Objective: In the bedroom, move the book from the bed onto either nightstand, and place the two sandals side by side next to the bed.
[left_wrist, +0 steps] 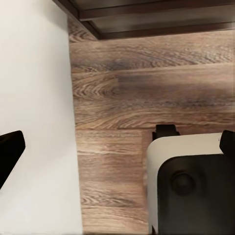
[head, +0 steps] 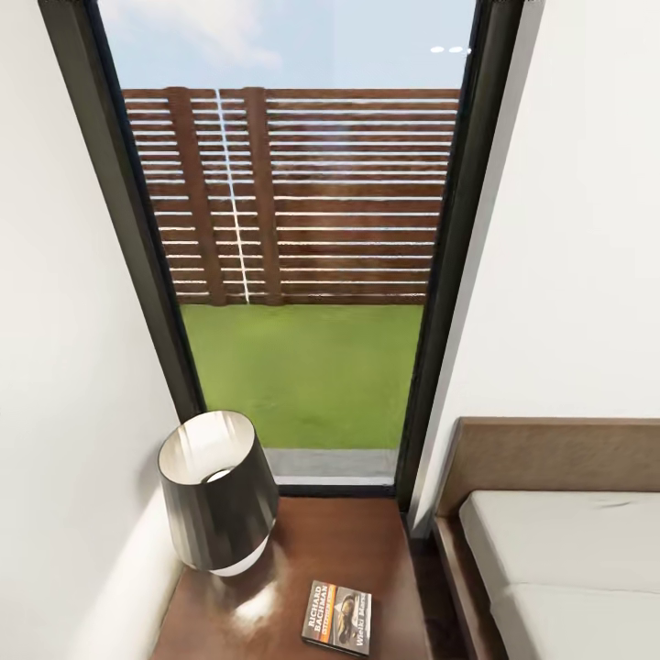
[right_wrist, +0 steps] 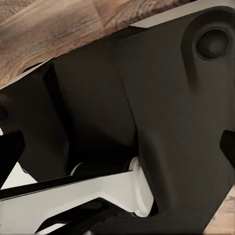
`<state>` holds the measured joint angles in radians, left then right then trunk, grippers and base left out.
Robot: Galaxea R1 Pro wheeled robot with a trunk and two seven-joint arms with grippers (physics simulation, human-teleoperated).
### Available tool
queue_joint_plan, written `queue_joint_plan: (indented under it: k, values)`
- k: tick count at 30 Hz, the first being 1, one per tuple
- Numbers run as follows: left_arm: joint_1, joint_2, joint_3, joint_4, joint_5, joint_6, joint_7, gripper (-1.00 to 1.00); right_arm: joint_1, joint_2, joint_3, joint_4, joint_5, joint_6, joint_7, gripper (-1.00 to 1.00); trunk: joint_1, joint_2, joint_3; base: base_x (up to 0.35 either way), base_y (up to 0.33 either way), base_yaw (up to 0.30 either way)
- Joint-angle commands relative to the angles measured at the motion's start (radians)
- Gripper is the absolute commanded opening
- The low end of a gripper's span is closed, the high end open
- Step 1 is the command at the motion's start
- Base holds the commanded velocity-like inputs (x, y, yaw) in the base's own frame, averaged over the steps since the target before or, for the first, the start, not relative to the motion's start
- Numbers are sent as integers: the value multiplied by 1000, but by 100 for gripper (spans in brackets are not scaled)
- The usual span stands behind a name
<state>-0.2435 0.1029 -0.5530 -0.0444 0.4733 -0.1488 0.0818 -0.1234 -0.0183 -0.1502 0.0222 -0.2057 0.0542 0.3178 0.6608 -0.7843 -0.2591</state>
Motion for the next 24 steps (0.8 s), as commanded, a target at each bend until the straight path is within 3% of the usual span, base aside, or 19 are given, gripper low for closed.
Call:
queue_joint_plan:
  k: [1,24]
  values:
    - [1,0,-9,-1,7,-2,9,100,-1,0,-7,3,-5,4,4,100,-4,6,2,0,0,0]
    - [6,0,-8,-2,8,-2,31,100,1,0,-6,1,-5,4,4,100,-92,167,74,0,0,0]
